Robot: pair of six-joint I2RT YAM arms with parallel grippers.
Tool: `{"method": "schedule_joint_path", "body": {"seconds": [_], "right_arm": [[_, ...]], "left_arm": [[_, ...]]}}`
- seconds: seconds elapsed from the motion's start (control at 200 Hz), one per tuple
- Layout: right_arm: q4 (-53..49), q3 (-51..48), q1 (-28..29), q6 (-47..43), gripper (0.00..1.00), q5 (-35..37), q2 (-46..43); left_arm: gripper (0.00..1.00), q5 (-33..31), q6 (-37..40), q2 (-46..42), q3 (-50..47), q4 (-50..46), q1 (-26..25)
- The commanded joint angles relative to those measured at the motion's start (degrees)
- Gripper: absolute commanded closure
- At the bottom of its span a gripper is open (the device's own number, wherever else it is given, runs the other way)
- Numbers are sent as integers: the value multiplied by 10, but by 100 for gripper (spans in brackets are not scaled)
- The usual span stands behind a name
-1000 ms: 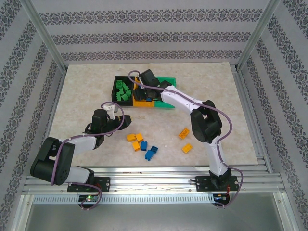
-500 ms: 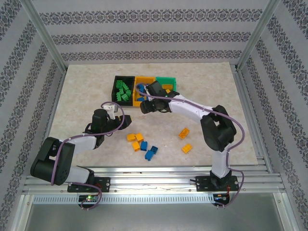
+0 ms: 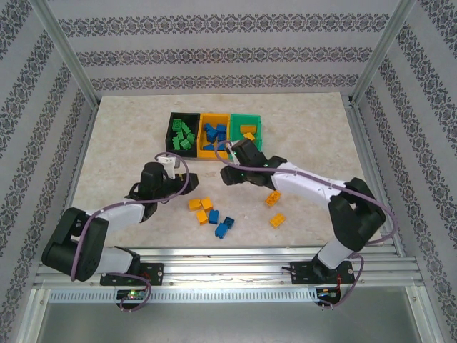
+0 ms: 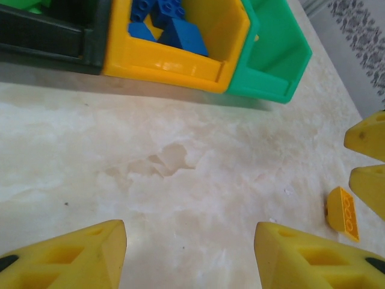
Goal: Sort the legos into containers by color
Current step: Pick up the lego from the middle-left of the table.
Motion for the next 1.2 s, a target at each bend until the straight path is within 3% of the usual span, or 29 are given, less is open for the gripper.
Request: {"method": "schedule_joint_path", "body": {"seconds": [0.0,0.345,0.64,0.794,0.914,1.194], "right_arm": [[30,-39,-14,-18,39,30,-58],[62,-171,-120,-35,38,-2,-158],[145,-245,-155,-17,38,-24,-188],[175,-277,-157,-11,38,-19,-203],[177,-278,-159,-7,38,-31,-202],[191,-281,-159,0,38,-56,-196]], "left_arm": [[42,-52,49,-30,30,-68,-46],[42,-175,43,-76,54,-216,-228],[42,-234,-12,-14,134,-394,-364],[43,-238,-67,39,183,-471,-389],[44,-284,-96,75,218,-528,-395],[43,-323,-119,56,230,-546,-396]]}}
